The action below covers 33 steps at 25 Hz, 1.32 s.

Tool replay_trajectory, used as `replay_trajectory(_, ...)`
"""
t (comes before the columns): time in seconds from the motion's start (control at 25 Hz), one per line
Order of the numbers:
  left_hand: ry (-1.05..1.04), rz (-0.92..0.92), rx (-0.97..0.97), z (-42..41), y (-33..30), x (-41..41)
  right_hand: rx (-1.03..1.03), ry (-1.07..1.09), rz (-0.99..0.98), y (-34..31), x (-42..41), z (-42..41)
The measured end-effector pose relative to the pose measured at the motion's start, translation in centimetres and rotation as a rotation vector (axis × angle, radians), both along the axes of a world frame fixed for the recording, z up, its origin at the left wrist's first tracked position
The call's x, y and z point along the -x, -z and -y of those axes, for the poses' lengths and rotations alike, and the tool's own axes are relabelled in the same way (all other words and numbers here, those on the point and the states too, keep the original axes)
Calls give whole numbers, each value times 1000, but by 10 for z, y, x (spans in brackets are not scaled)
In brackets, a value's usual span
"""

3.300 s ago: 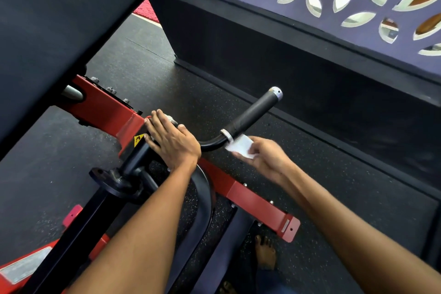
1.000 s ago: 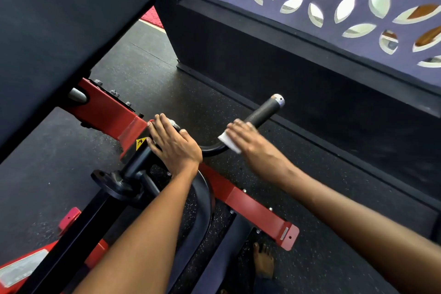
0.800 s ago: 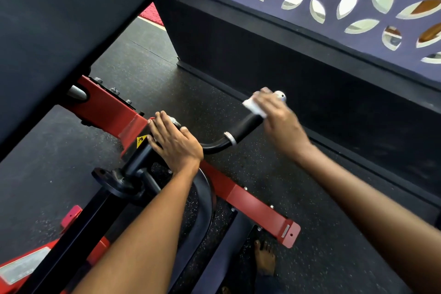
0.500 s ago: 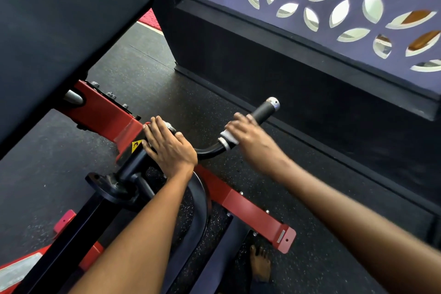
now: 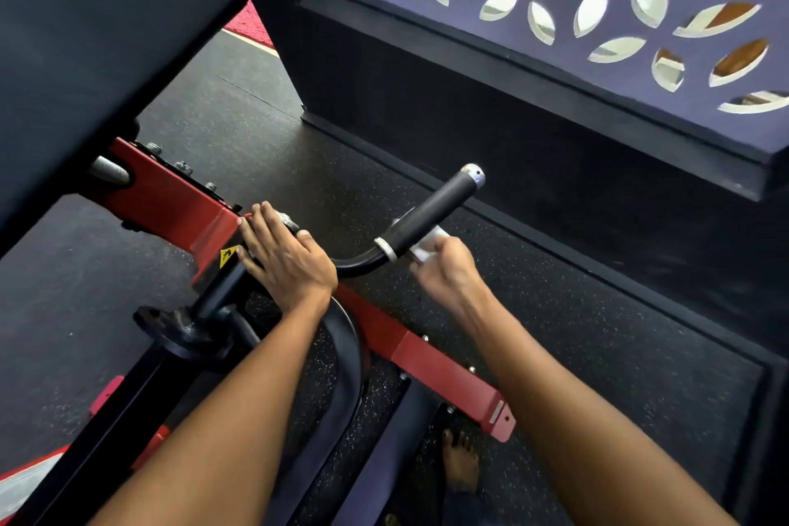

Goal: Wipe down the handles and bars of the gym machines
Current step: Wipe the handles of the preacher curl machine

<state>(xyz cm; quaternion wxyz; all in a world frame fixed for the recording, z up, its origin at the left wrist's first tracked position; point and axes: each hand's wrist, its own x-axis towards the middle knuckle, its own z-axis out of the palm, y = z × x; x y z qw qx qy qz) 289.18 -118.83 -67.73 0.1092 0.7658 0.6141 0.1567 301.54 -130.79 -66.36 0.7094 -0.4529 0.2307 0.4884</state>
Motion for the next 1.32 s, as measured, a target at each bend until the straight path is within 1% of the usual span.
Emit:
replay_trajectory(0.04,-3,0,2,0,0,0,-99,87,-96,-7,2,-8)
replay_trajectory(0.08,-5,0,3,0,-1,0,-145,135,-161,-14,10,-10)
replay_trajectory(0.12,-6,-1,3,1,-2,-1,-137,147,-194,-18,19,-7)
replay_trajectory(0.2,-8,-7,1,1,-2,-1,-30,165,-233,-16,31,11)
replay_trajectory(0.28,-7,-10,0,1,-2,0,75,228,-197,-15,20,31)
replay_trajectory(0.4,-7,-6,-4,1,-2,0,187,342,-87,-15,-34,25)
replay_trajectory(0.52,-3,-2,-6,1,-2,0,136,397,-58,-27,-68,-1)
replay_trajectory(0.6,-8,-2,-6,0,-2,0,104,344,-58,-33,-58,-7)
replay_trajectory(0.68,-7,-3,-8,1,-2,-1,88,154,-51,-35,-31,6)
replay_trajectory(0.76,-5,-2,-7,1,-2,0,129,-77,34,-36,-5,23)
replay_trajectory(0.8,-2,-4,-8,1,-2,0,193,-99,130,-36,-1,29)
replay_trajectory(0.84,-1,-8,-9,1,-2,0,292,-41,307,-36,-5,31)
replay_trajectory(0.88,-3,-14,-6,0,-2,0,461,49,578,-35,-17,31)
replay_trajectory(0.92,-5,-19,-1,0,-2,0,572,60,885,-37,-31,30)
replay_trajectory(0.96,-5,-21,2,0,-2,0,596,-43,1175,-33,-45,29)
replay_trajectory(1.0,-4,-21,1,1,-2,0,573,-238,1406,-22,-56,26)
replay_trajectory(1.04,-2,-20,1,1,-2,0,550,-442,1579,-9,-63,24)
replay_trajectory(1.08,-2,-19,2,1,-2,0,540,-599,1701,2,-63,23)
replay_trajectory(1.12,-2,-18,3,1,-2,0,539,-695,1792,10,-56,22)
replay_trajectory(1.2,-6,-17,2,1,-2,0,465,-777,1914,15,-20,22)
replay_trajectory(1.24,-6,-18,3,1,-2,0,375,-796,1955,15,3,22)
replay_trajectory(1.32,-2,-20,5,1,-4,0,162,-838,1970,6,35,27)
